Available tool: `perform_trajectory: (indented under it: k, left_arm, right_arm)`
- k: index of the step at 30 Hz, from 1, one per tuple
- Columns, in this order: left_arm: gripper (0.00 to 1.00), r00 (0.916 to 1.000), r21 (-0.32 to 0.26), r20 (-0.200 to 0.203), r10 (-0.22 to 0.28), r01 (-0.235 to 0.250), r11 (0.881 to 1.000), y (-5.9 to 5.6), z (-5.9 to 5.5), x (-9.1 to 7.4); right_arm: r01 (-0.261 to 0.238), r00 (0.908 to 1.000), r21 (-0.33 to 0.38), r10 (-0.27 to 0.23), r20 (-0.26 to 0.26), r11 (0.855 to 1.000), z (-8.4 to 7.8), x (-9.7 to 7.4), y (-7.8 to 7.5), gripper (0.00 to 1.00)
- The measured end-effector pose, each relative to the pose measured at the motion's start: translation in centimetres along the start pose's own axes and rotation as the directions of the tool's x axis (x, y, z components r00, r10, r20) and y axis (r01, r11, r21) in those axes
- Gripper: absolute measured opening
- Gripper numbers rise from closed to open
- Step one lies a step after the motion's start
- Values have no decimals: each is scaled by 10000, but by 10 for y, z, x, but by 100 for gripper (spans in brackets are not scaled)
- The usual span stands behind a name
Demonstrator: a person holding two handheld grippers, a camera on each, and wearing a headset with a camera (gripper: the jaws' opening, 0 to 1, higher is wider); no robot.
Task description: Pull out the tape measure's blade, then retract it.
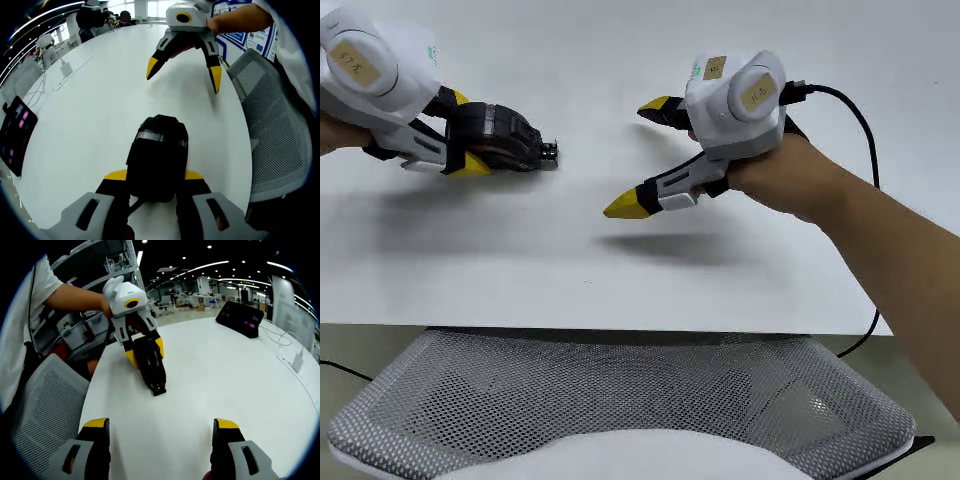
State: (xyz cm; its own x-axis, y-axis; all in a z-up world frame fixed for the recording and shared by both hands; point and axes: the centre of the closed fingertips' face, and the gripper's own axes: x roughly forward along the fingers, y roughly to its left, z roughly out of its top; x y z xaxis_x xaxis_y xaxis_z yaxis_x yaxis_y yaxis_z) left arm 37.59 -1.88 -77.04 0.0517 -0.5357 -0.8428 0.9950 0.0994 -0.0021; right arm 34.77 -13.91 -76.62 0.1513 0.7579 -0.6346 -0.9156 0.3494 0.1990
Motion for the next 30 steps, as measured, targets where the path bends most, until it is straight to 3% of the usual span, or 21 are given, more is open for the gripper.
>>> perform_trajectory:
  k: [19,30]
  left_arm:
    - [30,9999,156,-101,-29,31,9999,-1,1,0]
    - [30,9999,114,-95,-42,43,9999,-2,1,-1]
  right_arm:
    - [-292,9987,-745,323,402,9968,27,44,3,56]
    - [-492,9977,-1110,539,402,9926,32,60,6,44]
